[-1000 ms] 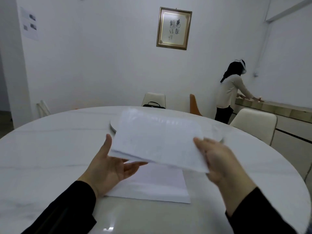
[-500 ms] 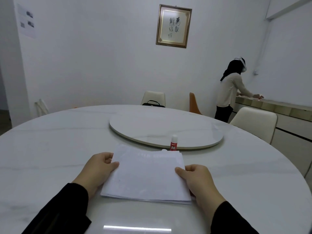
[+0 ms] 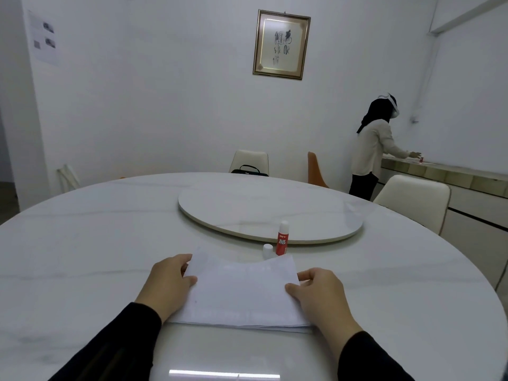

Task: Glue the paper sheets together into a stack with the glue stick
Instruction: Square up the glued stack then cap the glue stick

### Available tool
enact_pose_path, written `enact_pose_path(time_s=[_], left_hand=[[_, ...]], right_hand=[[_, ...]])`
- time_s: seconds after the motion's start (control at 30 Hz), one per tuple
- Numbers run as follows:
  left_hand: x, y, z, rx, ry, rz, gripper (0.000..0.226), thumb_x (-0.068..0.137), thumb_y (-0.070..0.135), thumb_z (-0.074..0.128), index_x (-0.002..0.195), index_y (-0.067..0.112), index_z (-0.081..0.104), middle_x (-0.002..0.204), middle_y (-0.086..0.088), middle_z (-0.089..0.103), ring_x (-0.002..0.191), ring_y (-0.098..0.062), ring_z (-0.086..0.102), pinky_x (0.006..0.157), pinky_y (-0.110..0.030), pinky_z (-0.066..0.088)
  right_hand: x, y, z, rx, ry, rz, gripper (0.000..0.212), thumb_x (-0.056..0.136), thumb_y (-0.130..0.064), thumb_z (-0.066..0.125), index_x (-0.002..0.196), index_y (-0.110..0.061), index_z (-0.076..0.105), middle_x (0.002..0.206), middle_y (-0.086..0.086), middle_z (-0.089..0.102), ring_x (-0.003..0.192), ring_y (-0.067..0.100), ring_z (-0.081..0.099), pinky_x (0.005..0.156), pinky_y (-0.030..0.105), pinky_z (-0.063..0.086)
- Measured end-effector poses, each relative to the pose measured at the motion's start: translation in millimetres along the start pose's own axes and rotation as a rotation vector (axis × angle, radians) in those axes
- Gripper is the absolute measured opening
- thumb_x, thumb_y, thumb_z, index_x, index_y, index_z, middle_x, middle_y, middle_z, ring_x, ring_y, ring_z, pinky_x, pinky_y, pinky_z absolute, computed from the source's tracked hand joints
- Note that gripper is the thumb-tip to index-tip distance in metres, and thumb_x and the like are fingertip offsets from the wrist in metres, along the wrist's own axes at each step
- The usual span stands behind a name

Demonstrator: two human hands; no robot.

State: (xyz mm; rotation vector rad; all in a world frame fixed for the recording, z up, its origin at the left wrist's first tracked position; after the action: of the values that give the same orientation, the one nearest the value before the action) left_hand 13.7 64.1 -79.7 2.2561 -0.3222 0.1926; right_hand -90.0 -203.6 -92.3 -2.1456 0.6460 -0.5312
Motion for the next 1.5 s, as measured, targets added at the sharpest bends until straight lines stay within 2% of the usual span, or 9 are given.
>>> enact_pose_path(time_s=[0.27, 0.37, 0.57, 0.7, 0.9, 1.0, 1.13, 1.3, 1.5], left_hand=[[5.4, -2.0, 13.8, 0.303, -0.083, -0.042, 0.033, 0.093, 0.017, 0.05, 0.123, 0.006, 0.05, 0.12, -0.013, 0.048, 0.114, -0.027, 0.05, 0.09, -0.027, 0.038], [5.8, -3.3, 15.6, 0.274, -0.106, -0.043, 0.054, 0.094, 0.018, 0.048, 0.144, 0.016, 0.027, 0.133, -0.012, 0.041, 0.124, -0.025, 0.042, 0.099, -0.026, 0.034], [7.9, -2.1, 19.8, 0.242, -0.017, 0.083, 0.03, 0.093, 0.011, 0.045, 0.114, 0.025, 0.061, 0.106, 0.001, 0.036, 0.098, -0.01, 0.034, 0.069, -0.002, 0.03], [11.7, -6.2, 23.8, 0.278, 0.019, 0.098, 0.032, 0.093, 0.01, 0.042, 0.112, 0.026, 0.062, 0.113, 0.003, 0.036, 0.104, -0.01, 0.028, 0.072, -0.006, 0.024], [8.3, 1.4, 17.2, 0.314, 0.068, 0.086, 0.03, 0.094, 0.019, 0.042, 0.115, 0.03, 0.06, 0.137, -0.001, 0.033, 0.127, -0.02, 0.023, 0.097, -0.024, 0.031], [6.6, 27.7, 0.1, 0.06, 0.174, 0.16, 0.028, 0.093, 0.031, 0.048, 0.12, 0.031, 0.055, 0.132, 0.005, 0.041, 0.125, -0.016, 0.03, 0.097, -0.024, 0.031], [5.7, 78.3, 17.6, -0.74, -0.265, 0.108, 0.042, 0.076, 0.059, 0.055, 0.109, 0.033, 0.061, 0.113, 0.018, 0.063, 0.107, 0.002, 0.053, 0.085, -0.02, 0.038], [5.5, 97.2, 35.8, -0.972, -0.321, 0.154, 0.04, 0.074, 0.044, 0.056, 0.1, 0.016, 0.066, 0.107, 0.001, 0.073, 0.11, -0.02, 0.061, 0.107, -0.044, 0.034], [7.4, 90.1, 38.2, -1.077, -0.423, 0.181, 0.036, 0.077, 0.036, 0.053, 0.104, 0.015, 0.066, 0.088, 0.001, 0.071, 0.089, -0.015, 0.062, 0.089, -0.033, 0.042]], right_hand=[[-1.8, -7.5, -3.7, -0.329, 0.024, 0.001, 0.032, 0.072, -0.033, 0.072, 0.095, -0.017, 0.056, 0.077, -0.008, 0.047, 0.072, 0.014, 0.053, 0.049, 0.018, 0.034], [14.3, -18.3, -7.9, -0.38, 0.005, -0.021, 0.054, 0.072, -0.043, 0.074, 0.112, -0.013, 0.055, 0.101, -0.001, 0.058, 0.086, 0.019, 0.055, 0.063, 0.025, 0.04], [64.5, -31.4, 12.7, 0.073, -0.12, -0.011, 0.085, 0.073, -0.045, 0.076, 0.14, -0.009, 0.038, 0.143, 0.01, 0.038, 0.121, 0.024, 0.048, 0.089, 0.029, 0.039], [84.9, -18.5, 30.3, 0.234, -0.084, 0.018, 0.051, 0.075, -0.034, 0.077, 0.118, -0.013, 0.06, 0.127, 0.009, 0.055, 0.088, 0.012, 0.06, 0.068, 0.023, 0.043], [81.9, -30.8, 22.0, 0.146, 0.033, -0.131, 0.014, 0.087, -0.027, 0.064, 0.089, -0.013, 0.063, 0.104, 0.016, 0.064, 0.087, 0.024, 0.061, 0.068, 0.029, 0.045], [53.3, -63.4, 13.9, 0.422, -0.018, -0.27, 0.008, 0.096, -0.024, 0.05, 0.09, -0.028, 0.054, 0.092, 0.002, 0.065, 0.076, 0.009, 0.059, 0.062, 0.02, 0.044], [-1.6, -97.3, 41.1, 0.736, -0.433, -0.32, 0.02, 0.099, -0.028, 0.045, 0.099, -0.027, 0.064, 0.066, -0.008, 0.055, 0.058, 0.007, 0.053, 0.054, 0.023, 0.048], [-20.6, -83.0, 51.2, 0.987, -0.586, -0.086, 0.025, 0.095, -0.025, 0.053, 0.095, -0.005, 0.068, 0.074, 0.006, 0.059, 0.051, 0.012, 0.046, 0.048, 0.022, 0.041], [-28.1, -73.1, 58.7, 1.361, -0.655, 0.24, 0.024, 0.088, -0.005, 0.057, 0.099, 0.015, 0.062, 0.078, 0.023, 0.071, 0.063, 0.021, 0.071, 0.054, 0.023, 0.057]])
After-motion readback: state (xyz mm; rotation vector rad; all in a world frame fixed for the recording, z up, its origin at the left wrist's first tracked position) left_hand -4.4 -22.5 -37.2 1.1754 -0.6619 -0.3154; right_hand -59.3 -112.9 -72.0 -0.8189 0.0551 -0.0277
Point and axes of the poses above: each hand's wrist, its own x-axis towards the middle knuckle, its own z-axis out of the palm, y = z × x, the point moved 7 cm from there along x, towards the middle knuckle
